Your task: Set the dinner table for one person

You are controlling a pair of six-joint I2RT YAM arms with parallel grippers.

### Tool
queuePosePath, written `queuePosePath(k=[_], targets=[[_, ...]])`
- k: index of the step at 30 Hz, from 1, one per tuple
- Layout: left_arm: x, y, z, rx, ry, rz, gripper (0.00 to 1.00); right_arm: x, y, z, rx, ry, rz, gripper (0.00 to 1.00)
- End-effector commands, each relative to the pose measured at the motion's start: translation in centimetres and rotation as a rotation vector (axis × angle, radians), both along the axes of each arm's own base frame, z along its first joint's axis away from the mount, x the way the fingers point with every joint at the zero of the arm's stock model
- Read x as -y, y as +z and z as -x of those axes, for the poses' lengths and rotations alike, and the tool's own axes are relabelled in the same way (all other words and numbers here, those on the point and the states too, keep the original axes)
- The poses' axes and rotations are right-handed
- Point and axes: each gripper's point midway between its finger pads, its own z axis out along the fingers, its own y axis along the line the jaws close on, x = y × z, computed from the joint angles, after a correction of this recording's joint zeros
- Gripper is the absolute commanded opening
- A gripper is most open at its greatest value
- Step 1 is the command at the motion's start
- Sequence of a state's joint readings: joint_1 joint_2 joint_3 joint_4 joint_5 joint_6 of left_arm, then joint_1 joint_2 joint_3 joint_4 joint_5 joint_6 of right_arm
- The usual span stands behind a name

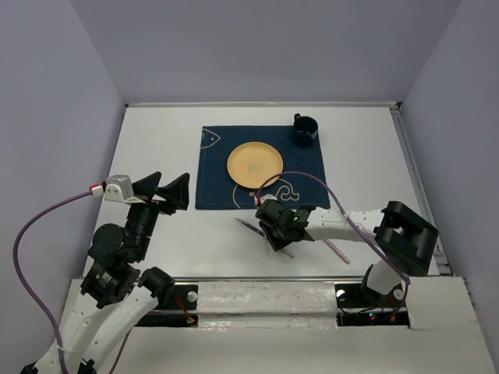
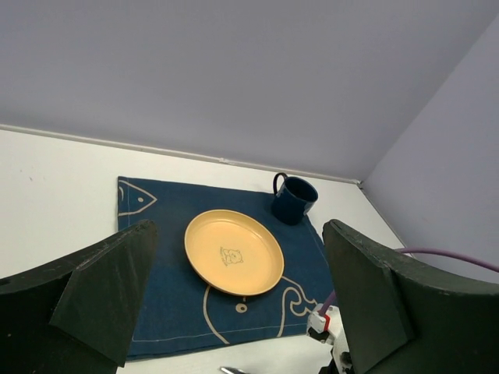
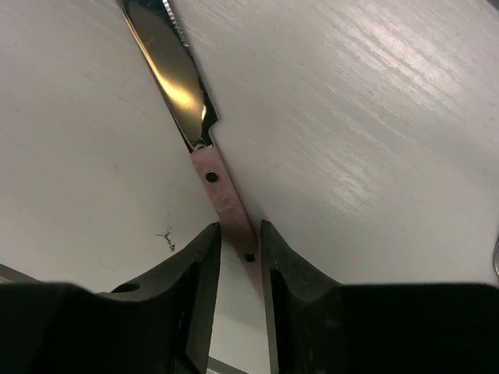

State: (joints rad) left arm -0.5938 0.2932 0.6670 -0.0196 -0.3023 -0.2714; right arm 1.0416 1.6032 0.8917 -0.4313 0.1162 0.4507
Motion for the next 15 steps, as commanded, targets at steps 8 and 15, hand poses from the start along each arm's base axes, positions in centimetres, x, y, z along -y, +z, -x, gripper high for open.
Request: queuePosePath(k=[8,15], targets=[[-0.3,1.3,0.2,0.047,0.005,0.028,0.99,-4.0,6.3,1.3,0.054,0.126,-0.142,0.0],[-0.2,1.3,0.2,0.047,0.002,0.027,0.99,-3.1,18.3,-8.6,0.399,-0.084,-0.338,0.0]])
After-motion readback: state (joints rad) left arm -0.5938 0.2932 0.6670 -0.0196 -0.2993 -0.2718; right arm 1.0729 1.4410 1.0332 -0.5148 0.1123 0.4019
